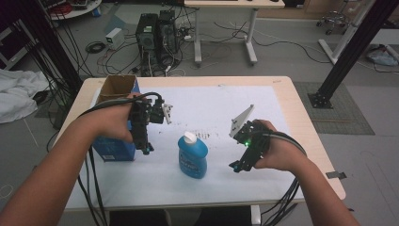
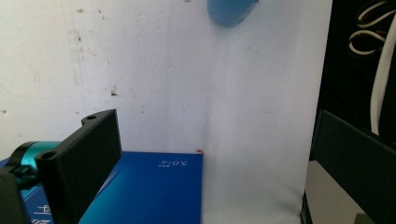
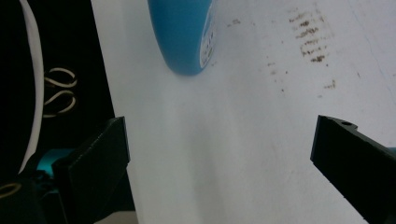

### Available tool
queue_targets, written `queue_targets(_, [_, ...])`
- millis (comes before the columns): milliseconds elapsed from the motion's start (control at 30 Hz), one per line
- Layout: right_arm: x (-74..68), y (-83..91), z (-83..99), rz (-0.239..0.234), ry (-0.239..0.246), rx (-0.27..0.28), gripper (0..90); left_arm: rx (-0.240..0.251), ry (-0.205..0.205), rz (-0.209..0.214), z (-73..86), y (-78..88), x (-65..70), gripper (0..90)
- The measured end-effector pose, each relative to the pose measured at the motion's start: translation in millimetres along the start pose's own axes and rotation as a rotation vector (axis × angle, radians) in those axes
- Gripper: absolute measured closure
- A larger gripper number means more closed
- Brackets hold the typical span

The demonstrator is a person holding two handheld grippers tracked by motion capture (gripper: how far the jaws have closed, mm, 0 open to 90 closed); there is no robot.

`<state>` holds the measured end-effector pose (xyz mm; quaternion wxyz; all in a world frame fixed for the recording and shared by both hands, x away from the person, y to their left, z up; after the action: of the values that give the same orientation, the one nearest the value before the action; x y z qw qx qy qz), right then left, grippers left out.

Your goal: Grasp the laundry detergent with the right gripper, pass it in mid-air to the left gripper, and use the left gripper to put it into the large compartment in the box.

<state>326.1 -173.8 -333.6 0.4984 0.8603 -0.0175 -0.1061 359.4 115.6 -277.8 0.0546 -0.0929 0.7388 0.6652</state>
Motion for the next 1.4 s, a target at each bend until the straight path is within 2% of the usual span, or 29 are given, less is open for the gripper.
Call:
queue_targets(267, [-0.8,-18.4,1.8,-0.008,-0.002,0.06,3.6,-0.001,0.002,-0.002,1.1,-0.1,-0.4,1.8])
queue_targets(300, [-0.8,-25.9,3.1,-0.009,-0.009,0.08,3.6,0.001,0.001,-0.003,1.1,-0.4,-0.1,1.8])
queue_targets(400, [-0.5,-28.3,3.5,-0.008,-0.005,0.089,3.6,0.001,0.0,-0.004,1.0,0.1,-0.5,1.8])
queue_targets(567, [-2.2,-42.3,4.7,-0.014,-0.022,0.133,3.6,0.003,0.001,-0.002,0.7,-0.6,-0.5,1.8])
queue_targets(867, [-2.5,-62.2,2.2,-0.022,-0.019,0.184,3.6,0.004,0.0,-0.005,1.5,-0.1,-0.2,1.8])
queue_targets(933, [-2.5,-70.3,0.7,-0.019,-0.026,0.224,3.6,0.003,-0.003,-0.005,1.6,-0.1,-0.1,1.8])
queue_targets(1067, [-3.0,-75.5,-0.4,-0.024,-0.023,0.238,3.6,0.005,-0.002,-0.005,1.6,0.0,0.4,1.8])
queue_targets(1167, [-3.7,-86.5,-3.1,-0.015,-0.023,0.271,3.6,0.009,-0.006,-0.005,1.7,0.0,1.0,1.8])
queue_targets(1300, [-4.1,-93.8,-6.0,-0.005,-0.021,0.324,3.6,0.016,-0.006,-0.005,3.2,0.3,1.9,1.8])
queue_targets(1400, [-4.2,-96.5,-7.3,-0.003,-0.018,0.343,3.6,0.017,-0.004,-0.004,4.7,-0.3,2.3,1.8])
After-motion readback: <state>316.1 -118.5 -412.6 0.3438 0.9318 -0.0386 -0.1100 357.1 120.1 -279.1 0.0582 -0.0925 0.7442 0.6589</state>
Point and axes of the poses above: each handheld gripper's, and its own axes: y roughly backward along the jaws, z roughly out of its underside, x roughly to its right, the point moved 1 cm from there along -y, roughly forward along the jaws, and after that the axes turned 10 degrees about -z, right-handed, at the moved point
